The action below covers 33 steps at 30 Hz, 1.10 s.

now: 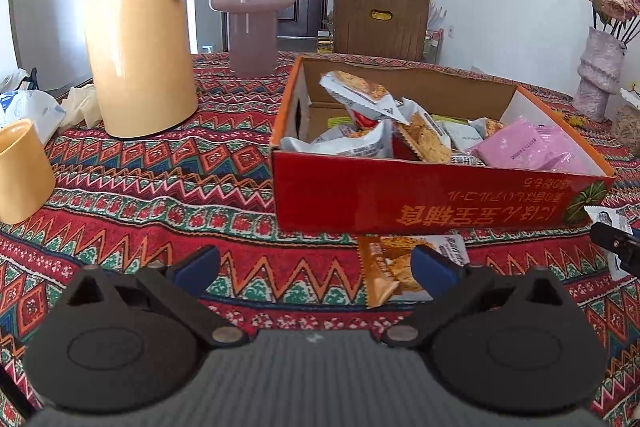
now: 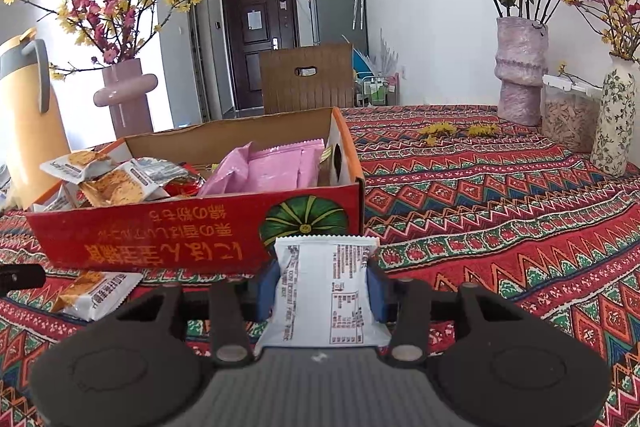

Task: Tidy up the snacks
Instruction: 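Grasp the white printed packet with the right gripper while the left grasps a cookie packet, then carry both packets into the box and open both grippers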

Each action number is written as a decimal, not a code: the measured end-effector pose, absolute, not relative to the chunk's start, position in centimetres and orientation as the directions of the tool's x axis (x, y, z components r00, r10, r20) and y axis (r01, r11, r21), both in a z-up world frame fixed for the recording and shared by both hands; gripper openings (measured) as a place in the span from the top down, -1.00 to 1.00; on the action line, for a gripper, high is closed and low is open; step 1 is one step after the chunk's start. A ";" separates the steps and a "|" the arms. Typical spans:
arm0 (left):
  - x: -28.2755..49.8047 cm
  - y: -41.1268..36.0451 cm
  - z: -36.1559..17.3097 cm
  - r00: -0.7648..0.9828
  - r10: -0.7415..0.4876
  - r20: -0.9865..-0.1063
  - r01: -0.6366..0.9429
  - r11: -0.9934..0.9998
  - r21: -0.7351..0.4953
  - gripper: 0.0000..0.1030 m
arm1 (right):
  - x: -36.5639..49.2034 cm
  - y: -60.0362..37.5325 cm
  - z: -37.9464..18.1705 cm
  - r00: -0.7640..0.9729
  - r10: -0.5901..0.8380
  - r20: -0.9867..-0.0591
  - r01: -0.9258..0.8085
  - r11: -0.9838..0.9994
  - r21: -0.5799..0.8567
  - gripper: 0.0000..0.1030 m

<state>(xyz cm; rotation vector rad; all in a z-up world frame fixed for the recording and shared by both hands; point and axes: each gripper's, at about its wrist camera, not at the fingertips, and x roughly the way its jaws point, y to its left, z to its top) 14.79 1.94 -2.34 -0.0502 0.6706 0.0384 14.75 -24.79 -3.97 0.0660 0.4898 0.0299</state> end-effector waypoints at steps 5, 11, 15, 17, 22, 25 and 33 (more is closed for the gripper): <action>16.0 -0.3 -2.4 0.755 -0.009 -0.656 -0.025 0.999 -0.043 -1.00 | 14.5 -25.0 -3.9 0.887 0.065 -0.458 -0.022 0.995 0.098 0.13; 18.1 -2.9 -3.1 0.712 0.002 -0.702 -0.005 1.000 -0.002 -1.00 | 14.5 -25.3 -3.9 0.886 0.081 -0.457 -0.030 0.992 0.119 0.12; 19.2 -3.7 -4.1 0.668 0.013 -0.744 -0.017 1.000 0.002 -1.00 | 14.6 -25.4 -4.0 0.885 0.089 -0.458 -0.032 0.991 0.130 0.11; 19.6 -4.0 -4.5 0.656 0.024 -0.755 -0.025 1.000 0.011 -1.00 | 14.6 -25.4 -4.0 0.884 0.092 -0.458 -0.034 0.990 0.133 0.11; 19.5 -4.4 -4.5 0.662 0.017 -0.749 -0.020 1.000 0.005 -0.70 | 14.5 -25.5 -4.0 0.885 0.097 -0.455 -0.036 0.990 0.140 0.11; 19.0 -4.8 -4.1 0.674 -0.010 -0.739 0.017 1.000 0.001 -0.36 | 14.5 -25.5 -4.0 0.886 0.099 -0.454 -0.038 0.989 0.141 0.11; 18.0 -4.7 -4.0 0.693 -0.034 -0.720 0.040 0.999 -0.009 -0.15 | 14.5 -25.5 -3.9 0.886 0.098 -0.454 -0.036 0.989 0.142 0.11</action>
